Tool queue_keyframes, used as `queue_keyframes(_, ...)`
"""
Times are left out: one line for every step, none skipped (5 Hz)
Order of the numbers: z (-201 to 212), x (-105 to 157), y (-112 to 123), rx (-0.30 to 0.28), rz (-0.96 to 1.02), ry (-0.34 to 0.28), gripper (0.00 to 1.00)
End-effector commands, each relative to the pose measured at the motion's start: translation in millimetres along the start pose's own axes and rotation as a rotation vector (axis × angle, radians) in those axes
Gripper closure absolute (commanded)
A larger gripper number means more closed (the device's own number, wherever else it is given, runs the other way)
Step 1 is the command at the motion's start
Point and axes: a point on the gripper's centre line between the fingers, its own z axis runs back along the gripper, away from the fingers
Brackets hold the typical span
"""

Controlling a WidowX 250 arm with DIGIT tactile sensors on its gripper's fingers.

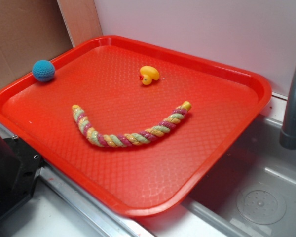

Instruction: Grab the blue ball.

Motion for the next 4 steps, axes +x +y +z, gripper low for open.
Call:
queue_keyframes(0.0,0.0,0.0,0.0,0.0,0.0,0.0)
queue_keyframes(-4.7,11.1,13.0,-0.011,0.188,-0.047,0.0)
queue_keyframes(-16.4,22.7,32.1,-0.005,0.437,-0.091,0.0)
queue_keyframes(-31.5,32.3,56.1,0.035,0.683,-0.116,0.0)
